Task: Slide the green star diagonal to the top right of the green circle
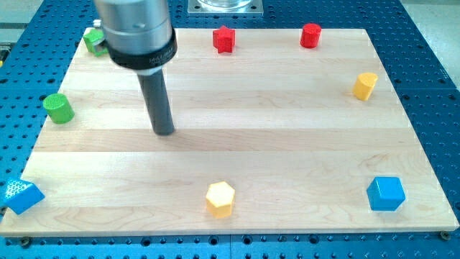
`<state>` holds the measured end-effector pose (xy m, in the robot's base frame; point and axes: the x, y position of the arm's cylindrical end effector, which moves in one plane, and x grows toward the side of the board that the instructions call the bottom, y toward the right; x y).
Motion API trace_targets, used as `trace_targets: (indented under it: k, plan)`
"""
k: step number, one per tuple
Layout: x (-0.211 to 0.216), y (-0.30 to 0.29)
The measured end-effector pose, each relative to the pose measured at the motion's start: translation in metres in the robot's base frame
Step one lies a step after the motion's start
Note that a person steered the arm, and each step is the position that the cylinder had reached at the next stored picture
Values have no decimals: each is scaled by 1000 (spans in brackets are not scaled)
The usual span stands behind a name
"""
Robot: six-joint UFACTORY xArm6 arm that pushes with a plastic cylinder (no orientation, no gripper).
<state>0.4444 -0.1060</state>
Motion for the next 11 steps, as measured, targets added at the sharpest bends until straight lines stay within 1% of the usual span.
trace_targets:
  k: [1,2,3,4,5,6,7,8,9,10,11]
  plan:
    - [-49,-54]
    - [-90,-134]
    - [-114,-198]
    - [-142,-199]
    - [-186,-199]
    - [-220,-196]
    - [-213,-170]
    - [-147,-133]
    - [-114,-92]
    - [-118,-123]
    - [-147,-165]
